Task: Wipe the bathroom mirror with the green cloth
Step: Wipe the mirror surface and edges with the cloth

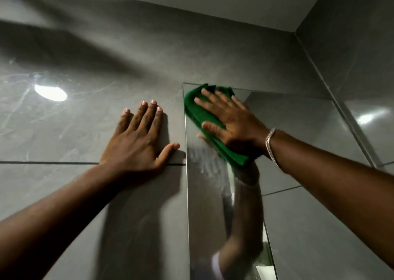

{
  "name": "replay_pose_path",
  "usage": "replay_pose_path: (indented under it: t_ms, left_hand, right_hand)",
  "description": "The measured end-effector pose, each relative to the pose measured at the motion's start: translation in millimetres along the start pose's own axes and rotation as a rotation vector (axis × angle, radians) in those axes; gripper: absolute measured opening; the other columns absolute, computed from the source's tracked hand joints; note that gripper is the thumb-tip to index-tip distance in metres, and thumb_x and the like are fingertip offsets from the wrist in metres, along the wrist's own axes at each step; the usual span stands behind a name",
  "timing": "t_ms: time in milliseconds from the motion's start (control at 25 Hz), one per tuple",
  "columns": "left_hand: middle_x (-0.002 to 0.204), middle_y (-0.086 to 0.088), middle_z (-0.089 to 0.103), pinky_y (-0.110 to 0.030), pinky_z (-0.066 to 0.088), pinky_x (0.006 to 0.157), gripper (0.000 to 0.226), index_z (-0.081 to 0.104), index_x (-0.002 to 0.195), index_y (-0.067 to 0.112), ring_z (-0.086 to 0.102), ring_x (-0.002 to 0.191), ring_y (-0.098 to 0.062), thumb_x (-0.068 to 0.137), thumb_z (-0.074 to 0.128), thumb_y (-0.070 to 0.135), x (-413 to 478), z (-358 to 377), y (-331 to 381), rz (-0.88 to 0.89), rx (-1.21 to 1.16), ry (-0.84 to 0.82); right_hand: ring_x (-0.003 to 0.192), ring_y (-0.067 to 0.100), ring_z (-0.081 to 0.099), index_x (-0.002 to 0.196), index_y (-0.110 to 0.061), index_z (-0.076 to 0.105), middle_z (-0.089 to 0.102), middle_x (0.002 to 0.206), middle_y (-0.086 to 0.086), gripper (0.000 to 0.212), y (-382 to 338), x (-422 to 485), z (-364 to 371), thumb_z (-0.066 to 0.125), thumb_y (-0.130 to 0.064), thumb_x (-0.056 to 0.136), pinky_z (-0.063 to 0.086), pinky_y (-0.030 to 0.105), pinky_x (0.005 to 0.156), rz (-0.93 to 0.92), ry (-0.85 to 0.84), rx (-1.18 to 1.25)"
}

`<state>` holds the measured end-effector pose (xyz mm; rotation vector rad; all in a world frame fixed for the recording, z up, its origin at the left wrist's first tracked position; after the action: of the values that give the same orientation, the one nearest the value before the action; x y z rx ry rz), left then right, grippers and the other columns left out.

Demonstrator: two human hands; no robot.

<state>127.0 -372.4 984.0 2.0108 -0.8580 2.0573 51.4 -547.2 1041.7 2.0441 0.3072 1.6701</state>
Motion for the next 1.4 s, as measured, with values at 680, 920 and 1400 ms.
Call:
replay_pose_path:
  t_ms: [680,920,1400]
  left_hand:
    - [0.163,-0.011,-0.005,-0.043,-0.002,0.123,0.085,-0.004,0.151,0.009,-0.008,0.150,-0.020,0.088,0.015,0.063,-33,1,16,0.031,-0.102,0.052]
    - [0.163,-0.011,-0.009,-0.043,-0.005,0.122,0.090,-0.008,0.151,0.008,-0.012,0.150,-0.021,0.085,0.009,0.068,-57,0,23,-0.028,-0.088,0.066]
    - [0.161,-0.010,-0.015,-0.043,-0.004,0.123,0.093,-0.014,0.150,0.010,-0.016,0.149,-0.022,0.082,0.004,0.072,-97,8,35,-0.020,-0.043,-0.042]
  right_hand:
    - [0.152,0.024,0.000,0.152,-0.039,0.006,0.003,0.165,-0.008,0.063,-37,-23,9,0.022,-0.059,0.094,0.002,0.055,0.122,-0.063,-0.039,-0.026]
    - [0.151,0.020,0.000,0.151,-0.040,0.010,0.006,0.165,-0.008,0.063,-26,-48,6,0.024,-0.060,0.093,0.003,0.050,0.121,-0.132,-0.052,-0.026]
    - [0.152,0.022,0.003,0.152,-0.039,0.013,0.007,0.165,-0.009,0.061,-34,-79,6,0.029,-0.055,0.095,0.004,0.051,0.122,-0.025,-0.053,0.004]
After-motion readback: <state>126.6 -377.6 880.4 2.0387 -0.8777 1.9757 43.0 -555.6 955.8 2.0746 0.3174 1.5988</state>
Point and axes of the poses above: each hand's wrist, its own x-axis towards the middle knuckle, its own z-axis out of the palm, y = z × x, the point moved 8 cm from there along x, towards the middle knuckle
